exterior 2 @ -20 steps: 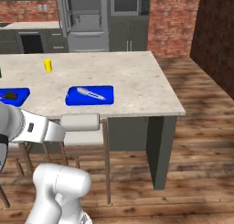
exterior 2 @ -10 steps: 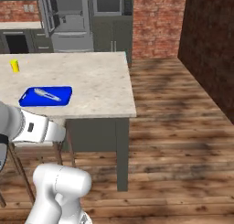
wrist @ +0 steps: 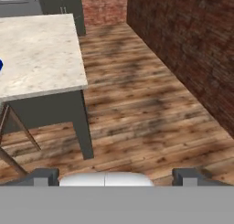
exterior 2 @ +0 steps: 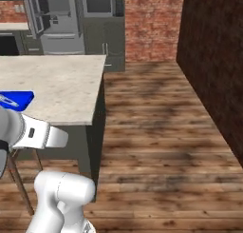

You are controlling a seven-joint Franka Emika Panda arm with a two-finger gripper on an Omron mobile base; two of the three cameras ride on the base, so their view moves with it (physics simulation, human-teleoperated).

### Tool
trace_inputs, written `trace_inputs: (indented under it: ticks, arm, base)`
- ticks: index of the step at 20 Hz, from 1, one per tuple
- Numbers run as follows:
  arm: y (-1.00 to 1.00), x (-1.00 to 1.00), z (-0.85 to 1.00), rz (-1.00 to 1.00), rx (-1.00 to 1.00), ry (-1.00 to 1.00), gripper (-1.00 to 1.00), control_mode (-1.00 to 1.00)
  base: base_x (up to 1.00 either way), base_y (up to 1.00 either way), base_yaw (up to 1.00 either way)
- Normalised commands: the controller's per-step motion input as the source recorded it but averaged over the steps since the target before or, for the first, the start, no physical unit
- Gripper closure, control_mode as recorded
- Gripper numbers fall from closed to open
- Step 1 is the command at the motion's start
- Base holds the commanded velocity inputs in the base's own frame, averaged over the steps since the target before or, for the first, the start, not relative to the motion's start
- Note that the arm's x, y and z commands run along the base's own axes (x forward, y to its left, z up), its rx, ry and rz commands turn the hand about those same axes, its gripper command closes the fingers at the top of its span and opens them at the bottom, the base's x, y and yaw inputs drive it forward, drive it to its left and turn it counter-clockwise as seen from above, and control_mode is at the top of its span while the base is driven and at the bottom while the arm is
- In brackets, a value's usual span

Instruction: Gather the avocado and squash from the fridge and place them on a tray on the dining counter. Then gather the chicken drumsticks from the fridge and place them on the other tray.

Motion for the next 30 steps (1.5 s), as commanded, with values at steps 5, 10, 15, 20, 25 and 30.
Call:
trace_inputs:
  ticks: [5,10,15,20,25,30]
  arm:
    - [0.00,0.00,0.00,0.00,0.00,0.00,-1.00,1.00]
    - [0.00,0.00,0.00,0.00,0.00,0.00,-1.00,1.00]
    - [0.00,0.00,0.00,0.00,0.00,0.00,-1.00,1.00]
    - [0.00,0.00,0.00,0.00,0.00,0.00,-1.00,1.00]
    - [0.00,0.00,0.00,0.00,0.00,0.00,-1.00,1.00]
    - [0.00,0.00,0.00,0.00,0.00,0.00,-1.00,1.00]
  base:
    - [0.91,-0.90,0.20]
    - [0.96,-0.74,0.28]
    - [0.92,-0.79,0.26]
    - [0.81,-0.86,0.25]
    - [0.83,-0.80,0.27]
    - [0.90,-0.68,0.32]
